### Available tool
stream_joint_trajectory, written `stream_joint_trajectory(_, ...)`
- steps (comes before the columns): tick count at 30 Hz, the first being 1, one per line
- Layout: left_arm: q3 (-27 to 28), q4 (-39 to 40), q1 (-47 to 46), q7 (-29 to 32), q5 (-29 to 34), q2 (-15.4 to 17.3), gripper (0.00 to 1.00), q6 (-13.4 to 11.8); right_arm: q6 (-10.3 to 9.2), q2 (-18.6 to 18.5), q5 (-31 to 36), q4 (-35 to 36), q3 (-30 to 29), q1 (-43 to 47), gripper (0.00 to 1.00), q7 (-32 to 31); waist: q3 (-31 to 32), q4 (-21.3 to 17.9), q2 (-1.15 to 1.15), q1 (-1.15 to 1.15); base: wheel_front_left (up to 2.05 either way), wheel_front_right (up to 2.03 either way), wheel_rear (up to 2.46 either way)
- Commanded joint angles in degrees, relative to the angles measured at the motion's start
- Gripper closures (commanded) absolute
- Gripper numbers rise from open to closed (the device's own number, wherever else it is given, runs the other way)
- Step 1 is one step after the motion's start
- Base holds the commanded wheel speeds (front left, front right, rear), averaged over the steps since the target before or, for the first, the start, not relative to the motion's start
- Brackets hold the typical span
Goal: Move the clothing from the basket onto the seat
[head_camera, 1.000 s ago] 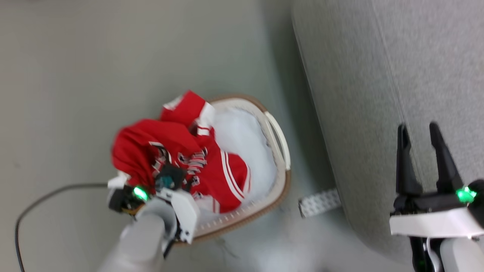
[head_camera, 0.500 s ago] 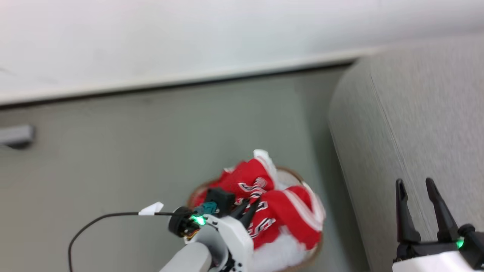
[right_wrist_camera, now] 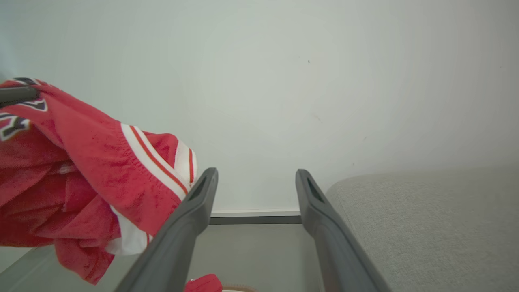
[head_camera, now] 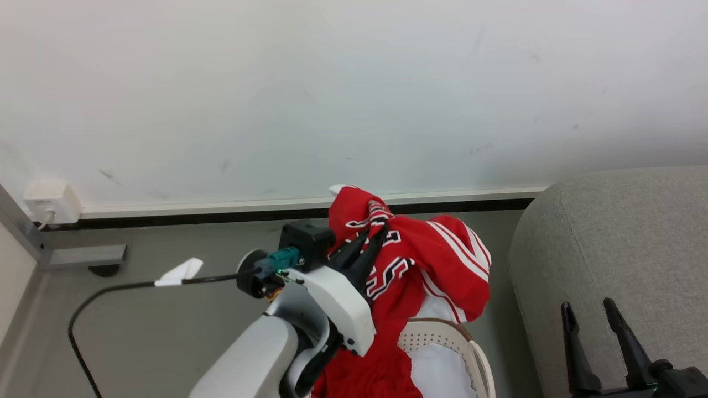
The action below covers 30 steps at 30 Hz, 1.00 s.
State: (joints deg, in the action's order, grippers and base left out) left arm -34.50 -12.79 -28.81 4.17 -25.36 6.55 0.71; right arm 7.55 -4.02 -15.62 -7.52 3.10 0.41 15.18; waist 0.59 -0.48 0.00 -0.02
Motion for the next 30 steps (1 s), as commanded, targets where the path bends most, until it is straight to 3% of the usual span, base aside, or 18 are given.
stream_joint_trajectory(1, 0.35, 0.57, -0.72, 0.16, -0.47, 0.52, 1.00, -0.11, -0.12, -0.59, 0.58, 0.01, 0.29, 0.88, 0.00, -0.04, 0.56, 0.35, 0.00, 0.02, 0.00, 0.00, 0.00)
stream_joint_trajectory(9, 1.71, 4.72, -3.80, 2.87, 0.09, 2.97, 1.00, -0.64, -0.12, -5.70, 0.71, 2.31, 7.10, -1.65, 0.00, -0.04, 1.57, 0.23, 0.00, 0.02, 0.00, 0.00, 0.00)
stream_joint_trajectory(21, 0.84, 5.42, -2.62, 3.45, -0.95, 2.98, 1.00, -0.93, -0.12, -21.84, -2.16, 6.12, 22.41, -10.08, 0.00, -0.93, 2.64, 0.44, 0.00, 0.02, 0.00, 0.00, 0.00)
stream_joint_trajectory(26, -0.05, 5.51, -2.61, 3.78, -0.93, 2.60, 1.00, -0.84, -0.12, -24.11, -1.31, 5.94, 28.83, -14.73, 0.00, -3.26, 2.72, 0.89, 0.00, 0.02, 0.00, 0.00, 0.00)
stream_joint_trajectory(30, -0.86, 5.47, -2.80, 4.31, -0.84, 2.64, 1.00, -0.33, -0.12, -22.96, -1.25, 2.04, 34.03, -19.36, 0.00, -3.33, 2.67, 0.94, 0.00, 0.02, 0.00, 0.00, 0.00)
